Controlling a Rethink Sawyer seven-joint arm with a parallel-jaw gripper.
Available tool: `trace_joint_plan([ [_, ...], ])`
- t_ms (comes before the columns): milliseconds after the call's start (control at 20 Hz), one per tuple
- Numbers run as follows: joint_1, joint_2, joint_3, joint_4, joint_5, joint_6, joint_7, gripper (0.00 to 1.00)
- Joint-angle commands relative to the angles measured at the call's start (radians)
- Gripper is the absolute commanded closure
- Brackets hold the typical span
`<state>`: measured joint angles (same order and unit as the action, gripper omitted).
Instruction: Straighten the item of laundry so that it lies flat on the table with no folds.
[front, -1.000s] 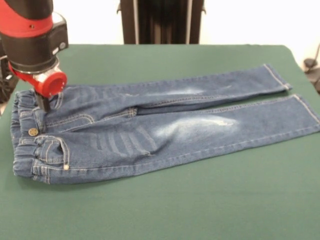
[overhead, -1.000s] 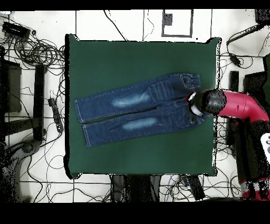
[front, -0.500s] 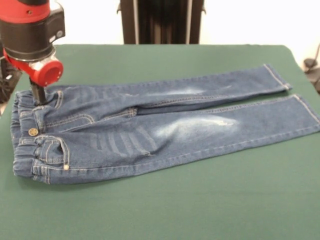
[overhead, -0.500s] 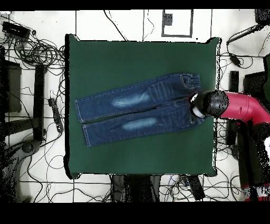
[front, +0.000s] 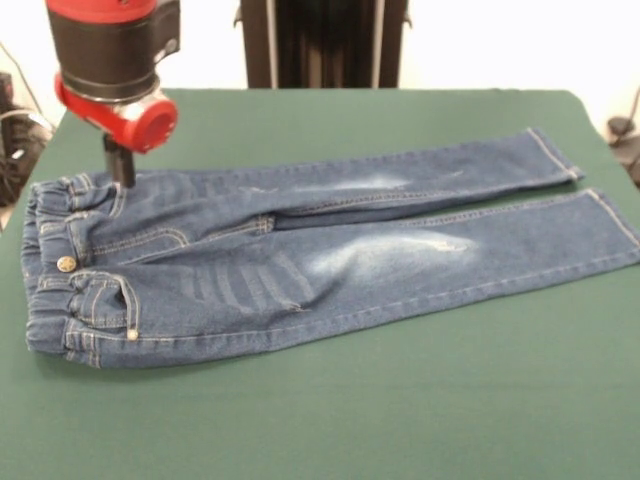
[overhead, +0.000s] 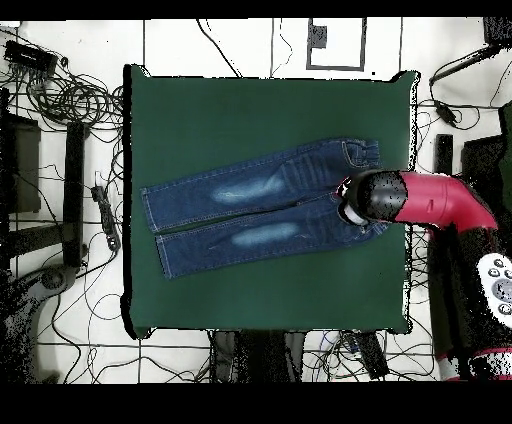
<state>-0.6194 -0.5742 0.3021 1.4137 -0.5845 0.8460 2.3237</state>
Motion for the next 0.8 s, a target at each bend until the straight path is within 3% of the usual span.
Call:
trace_joint_plan([
  [50,0.088,-0.029,0.030,0.154,0.067,-0.097,0.084,1.00],
  [800,0.122,-0.015,0.013,0.180,0.132,-0.159,0.093,1.00],
])
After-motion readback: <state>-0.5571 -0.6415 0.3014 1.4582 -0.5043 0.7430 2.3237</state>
